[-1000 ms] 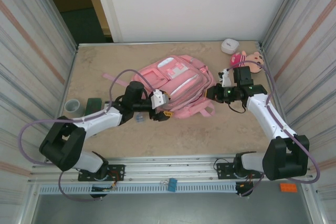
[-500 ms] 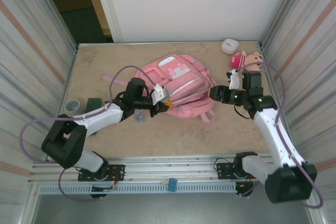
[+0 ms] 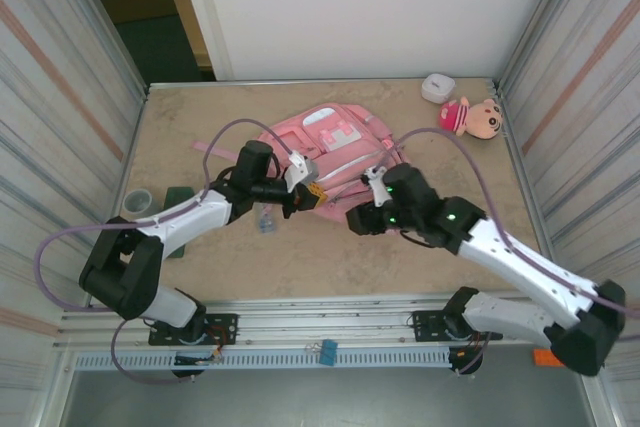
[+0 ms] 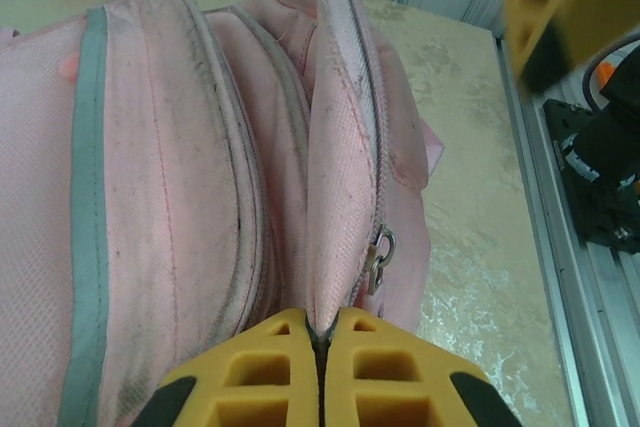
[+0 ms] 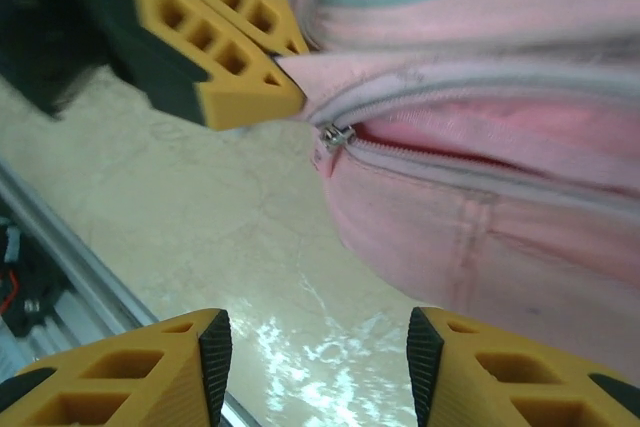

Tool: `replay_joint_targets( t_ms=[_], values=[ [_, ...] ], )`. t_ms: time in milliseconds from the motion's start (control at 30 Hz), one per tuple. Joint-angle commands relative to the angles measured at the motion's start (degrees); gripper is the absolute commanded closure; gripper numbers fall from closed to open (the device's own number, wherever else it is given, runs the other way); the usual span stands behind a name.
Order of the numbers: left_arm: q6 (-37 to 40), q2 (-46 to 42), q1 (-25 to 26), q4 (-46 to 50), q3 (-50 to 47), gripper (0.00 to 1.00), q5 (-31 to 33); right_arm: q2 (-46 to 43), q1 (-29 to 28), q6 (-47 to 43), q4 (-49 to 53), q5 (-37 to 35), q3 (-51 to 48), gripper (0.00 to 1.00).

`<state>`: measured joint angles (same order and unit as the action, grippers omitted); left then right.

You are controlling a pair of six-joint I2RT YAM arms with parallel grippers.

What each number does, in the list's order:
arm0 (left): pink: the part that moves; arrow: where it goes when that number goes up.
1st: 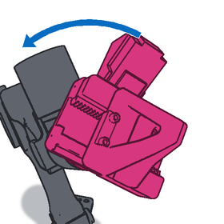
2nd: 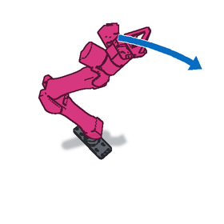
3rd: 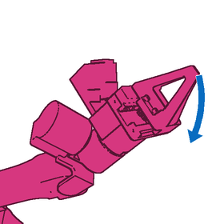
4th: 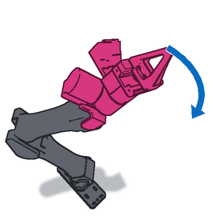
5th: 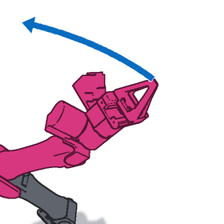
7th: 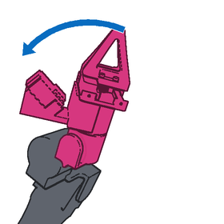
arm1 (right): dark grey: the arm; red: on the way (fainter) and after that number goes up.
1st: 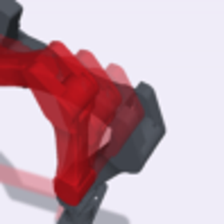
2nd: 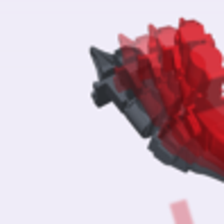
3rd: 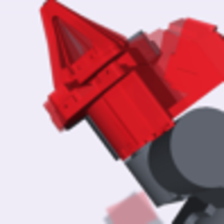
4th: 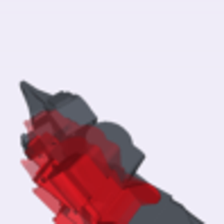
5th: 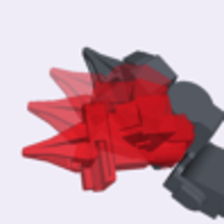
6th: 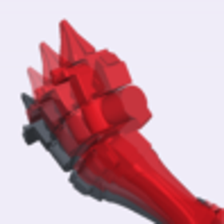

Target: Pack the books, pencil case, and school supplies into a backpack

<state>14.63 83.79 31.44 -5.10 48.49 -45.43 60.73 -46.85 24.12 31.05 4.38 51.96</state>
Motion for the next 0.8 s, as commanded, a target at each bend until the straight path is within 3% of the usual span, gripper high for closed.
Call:
replay_joint_targets(
  t_ms=[0,200,367,533,667,767],
  values=[
    [-6.47,0.15,0.02,-0.93,4.16,1.00,-2.52,3.12,-3.53,15.54,-4.50,-10.42,1.22,0.50],
    [-14.70,1.29,0.47,-0.20,5.90,1.00,-4.86,9.66,-9.11,19.65,-6.81,-23.20,3.15,0.52],
    [-16.43,1.89,0.50,-0.10,6.58,1.00,-7.06,14.34,-9.78,19.28,-9.23,-26.31,5.09,0.50],
    [-17.28,1.99,0.52,-0.65,7.16,1.00,-9.92,17.63,-10.45,23.23,-8.67,-35.23,5.91,0.51],
    [-17.11,1.83,0.63,0.00,7.22,1.00,-9.66,19.12,-10.46,26.72,-1.46,-42.67,8.28,0.66],
    [-16.20,1.84,0.47,1.06,7.35,1.00,-8.65,18.46,-10.54,27.36,2.18,-44.41,8.69,0.76]
  ],
)
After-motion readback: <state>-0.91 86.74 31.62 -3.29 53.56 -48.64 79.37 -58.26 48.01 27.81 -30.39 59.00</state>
